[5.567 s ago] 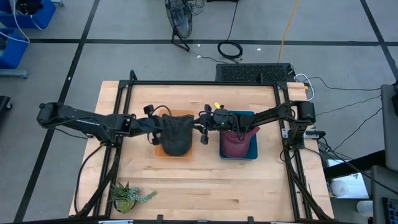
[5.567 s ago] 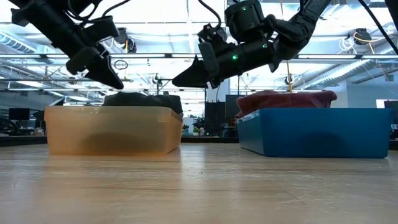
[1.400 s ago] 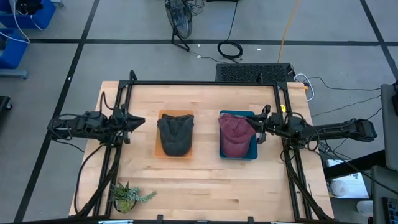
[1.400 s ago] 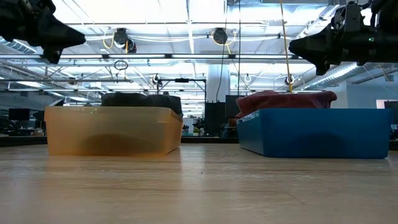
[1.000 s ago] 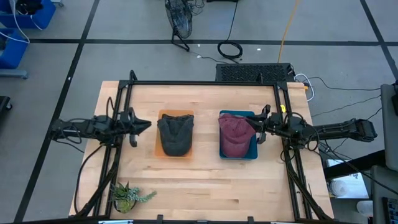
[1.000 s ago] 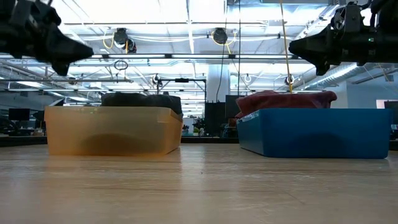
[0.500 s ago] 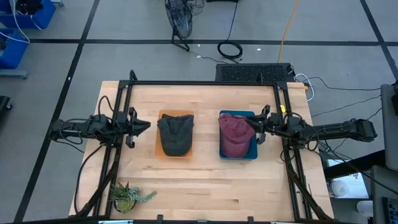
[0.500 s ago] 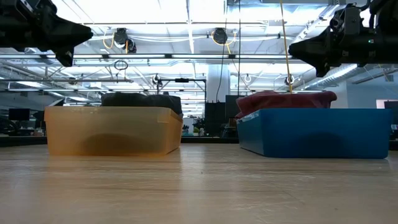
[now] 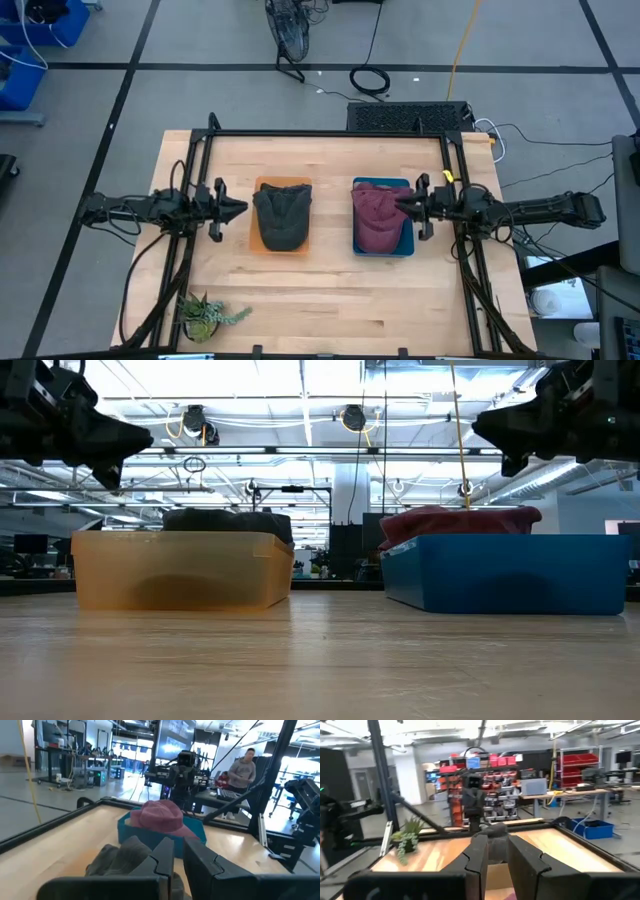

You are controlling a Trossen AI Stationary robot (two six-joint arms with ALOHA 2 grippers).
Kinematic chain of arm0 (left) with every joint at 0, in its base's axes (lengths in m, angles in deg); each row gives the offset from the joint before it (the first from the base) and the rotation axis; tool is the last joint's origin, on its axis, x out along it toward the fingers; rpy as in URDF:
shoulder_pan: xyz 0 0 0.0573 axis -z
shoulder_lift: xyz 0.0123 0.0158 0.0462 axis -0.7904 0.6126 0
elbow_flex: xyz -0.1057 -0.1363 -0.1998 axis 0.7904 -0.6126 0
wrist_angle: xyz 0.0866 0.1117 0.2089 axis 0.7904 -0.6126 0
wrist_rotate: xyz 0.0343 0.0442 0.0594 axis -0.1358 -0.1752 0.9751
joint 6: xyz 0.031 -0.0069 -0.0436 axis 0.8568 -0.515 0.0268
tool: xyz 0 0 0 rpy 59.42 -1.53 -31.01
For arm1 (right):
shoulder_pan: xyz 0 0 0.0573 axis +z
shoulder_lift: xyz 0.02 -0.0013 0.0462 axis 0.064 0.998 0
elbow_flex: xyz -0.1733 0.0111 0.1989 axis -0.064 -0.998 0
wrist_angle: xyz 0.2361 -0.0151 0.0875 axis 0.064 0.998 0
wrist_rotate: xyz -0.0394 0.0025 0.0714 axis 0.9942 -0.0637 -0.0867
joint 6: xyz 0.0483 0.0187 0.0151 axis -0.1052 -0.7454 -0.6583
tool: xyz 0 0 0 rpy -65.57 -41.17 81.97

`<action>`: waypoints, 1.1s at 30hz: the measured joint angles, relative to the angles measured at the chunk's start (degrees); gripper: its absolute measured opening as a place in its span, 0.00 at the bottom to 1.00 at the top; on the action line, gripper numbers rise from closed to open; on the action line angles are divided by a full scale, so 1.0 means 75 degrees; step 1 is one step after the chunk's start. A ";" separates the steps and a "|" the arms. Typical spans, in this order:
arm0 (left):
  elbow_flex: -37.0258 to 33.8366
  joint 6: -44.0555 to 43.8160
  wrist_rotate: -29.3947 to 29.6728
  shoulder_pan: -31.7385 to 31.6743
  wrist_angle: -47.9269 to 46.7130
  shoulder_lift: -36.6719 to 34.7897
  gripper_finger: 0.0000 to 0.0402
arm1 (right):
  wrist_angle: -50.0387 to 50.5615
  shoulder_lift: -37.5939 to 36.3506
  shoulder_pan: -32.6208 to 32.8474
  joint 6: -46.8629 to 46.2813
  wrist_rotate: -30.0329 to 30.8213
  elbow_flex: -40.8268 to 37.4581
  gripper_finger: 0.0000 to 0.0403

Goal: Pick & Place hat
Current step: Return to Home Position

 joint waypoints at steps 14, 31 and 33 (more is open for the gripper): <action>0.0000 0.0042 -0.0165 0.0000 0.0139 -0.0002 0.12 | 0.0362 -0.0121 0.0000 0.0141 -0.0130 -0.0120 0.15; 0.0009 0.0059 0.0016 0.0000 -0.0201 0.0000 0.12 | 0.0543 -0.0340 0.0000 0.0085 -0.0201 -0.0131 0.15; 0.0009 0.0020 0.0019 0.0000 -0.0193 -0.0003 0.12 | 0.0657 -0.0534 0.0000 0.0103 -0.0187 -0.0131 0.15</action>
